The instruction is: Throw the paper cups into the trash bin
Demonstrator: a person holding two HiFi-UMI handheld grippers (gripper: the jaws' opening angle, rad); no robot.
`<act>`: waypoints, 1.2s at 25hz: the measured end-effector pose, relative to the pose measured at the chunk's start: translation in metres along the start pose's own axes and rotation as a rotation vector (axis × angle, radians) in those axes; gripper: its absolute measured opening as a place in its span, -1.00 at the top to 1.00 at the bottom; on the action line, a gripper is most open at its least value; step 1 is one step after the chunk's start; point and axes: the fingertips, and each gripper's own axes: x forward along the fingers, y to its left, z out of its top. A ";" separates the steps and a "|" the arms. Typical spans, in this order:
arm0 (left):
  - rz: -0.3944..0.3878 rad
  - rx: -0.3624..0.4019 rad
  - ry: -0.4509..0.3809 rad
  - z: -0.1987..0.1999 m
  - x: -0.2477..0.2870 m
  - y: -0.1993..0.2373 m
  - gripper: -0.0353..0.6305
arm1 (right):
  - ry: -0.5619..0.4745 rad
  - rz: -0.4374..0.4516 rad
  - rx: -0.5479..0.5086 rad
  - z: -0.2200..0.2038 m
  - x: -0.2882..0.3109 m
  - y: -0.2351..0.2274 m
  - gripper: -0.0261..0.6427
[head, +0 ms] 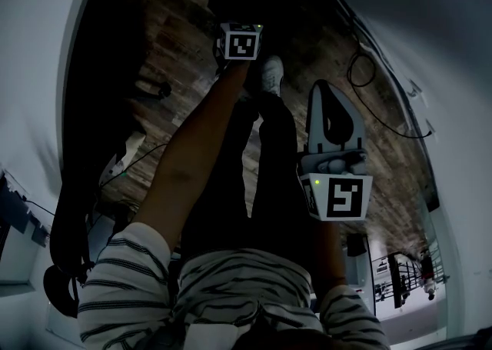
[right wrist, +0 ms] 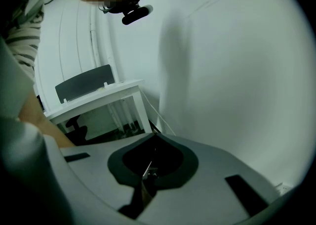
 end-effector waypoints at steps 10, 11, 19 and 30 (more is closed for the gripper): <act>-0.029 -0.008 -0.078 0.037 -0.058 -0.012 0.18 | -0.013 -0.004 -0.020 0.018 -0.016 0.006 0.88; -0.032 -0.012 -0.085 0.041 -0.065 -0.013 0.21 | -0.015 -0.004 -0.022 0.021 -0.018 0.008 0.88; -0.039 -0.028 -0.154 0.070 -0.132 -0.019 0.51 | -0.055 0.009 -0.030 0.051 -0.034 0.029 0.88; -0.037 -0.045 -0.255 0.094 -0.218 -0.030 0.77 | -0.081 0.013 -0.051 0.089 -0.054 0.042 0.88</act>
